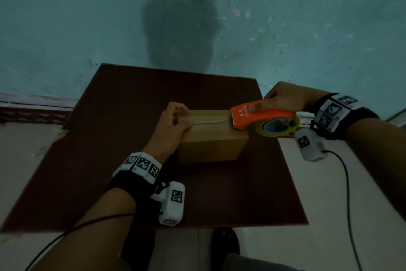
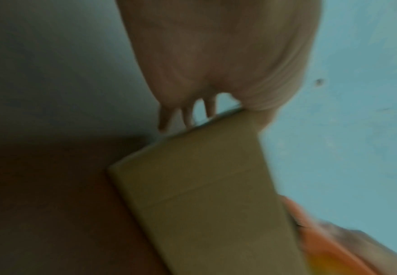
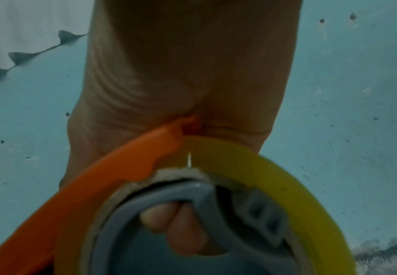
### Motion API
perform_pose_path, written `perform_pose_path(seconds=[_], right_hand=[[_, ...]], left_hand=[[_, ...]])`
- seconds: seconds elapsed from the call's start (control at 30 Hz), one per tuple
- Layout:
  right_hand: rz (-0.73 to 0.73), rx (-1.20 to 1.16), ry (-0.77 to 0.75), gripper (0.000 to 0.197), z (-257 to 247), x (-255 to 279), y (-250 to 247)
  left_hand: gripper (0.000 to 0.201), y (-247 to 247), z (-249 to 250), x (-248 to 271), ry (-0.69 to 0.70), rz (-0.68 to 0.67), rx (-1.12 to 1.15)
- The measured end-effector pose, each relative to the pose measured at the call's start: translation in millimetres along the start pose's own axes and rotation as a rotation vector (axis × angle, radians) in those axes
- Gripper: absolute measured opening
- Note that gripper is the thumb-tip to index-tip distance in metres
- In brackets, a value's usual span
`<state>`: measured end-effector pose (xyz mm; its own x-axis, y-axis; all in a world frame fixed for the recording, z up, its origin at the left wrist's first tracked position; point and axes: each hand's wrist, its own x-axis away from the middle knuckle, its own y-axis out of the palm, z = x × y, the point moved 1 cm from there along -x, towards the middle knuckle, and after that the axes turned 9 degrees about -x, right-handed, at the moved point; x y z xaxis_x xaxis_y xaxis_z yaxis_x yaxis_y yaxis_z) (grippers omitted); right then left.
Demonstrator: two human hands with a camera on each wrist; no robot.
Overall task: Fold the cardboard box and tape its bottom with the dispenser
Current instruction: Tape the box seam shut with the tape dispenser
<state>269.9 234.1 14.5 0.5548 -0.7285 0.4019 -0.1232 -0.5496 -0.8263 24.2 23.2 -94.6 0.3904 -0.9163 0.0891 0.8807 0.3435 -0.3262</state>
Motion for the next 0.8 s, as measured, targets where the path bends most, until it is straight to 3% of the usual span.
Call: perform_pose_path(seconds=[0.17, 0.23, 0.4, 0.57, 0.7, 0.8], right_hand=[[0.023, -0.017, 0.030, 0.065, -1.4, -0.1, 1.4], [0.038, -0.049, 0.033, 0.063, -3.0, 1.6, 7.8], [0.121, -0.213, -0.002, 0.079, -17.1, 3.3, 38.4], [0.109, -0.320, -0.079, 0.080, -62.0, -3.1, 81.4], [0.075, -0.441, -0.096, 0.086, -74.3, -4.2, 103.6], [0.129, -0.535, -0.083, 0.082, -73.2, -2.9, 118.2]], left_hand=[[0.021, 16.4, 20.3, 6.9, 0.359, 0.254, -0.668], [0.032, 31.5, 26.1, 10.7, 0.381, 0.219, -0.899], [0.045, 23.4, 35.9, 3.6, 0.233, 0.186, -1.152], [0.048, -10.7, 24.7, -8.4, 0.109, 0.063, -1.145], [0.051, -31.6, 17.3, -7.7, 0.022, 0.116, -1.193], [0.048, -22.2, 24.6, 4.8, -0.079, 0.208, -1.334]])
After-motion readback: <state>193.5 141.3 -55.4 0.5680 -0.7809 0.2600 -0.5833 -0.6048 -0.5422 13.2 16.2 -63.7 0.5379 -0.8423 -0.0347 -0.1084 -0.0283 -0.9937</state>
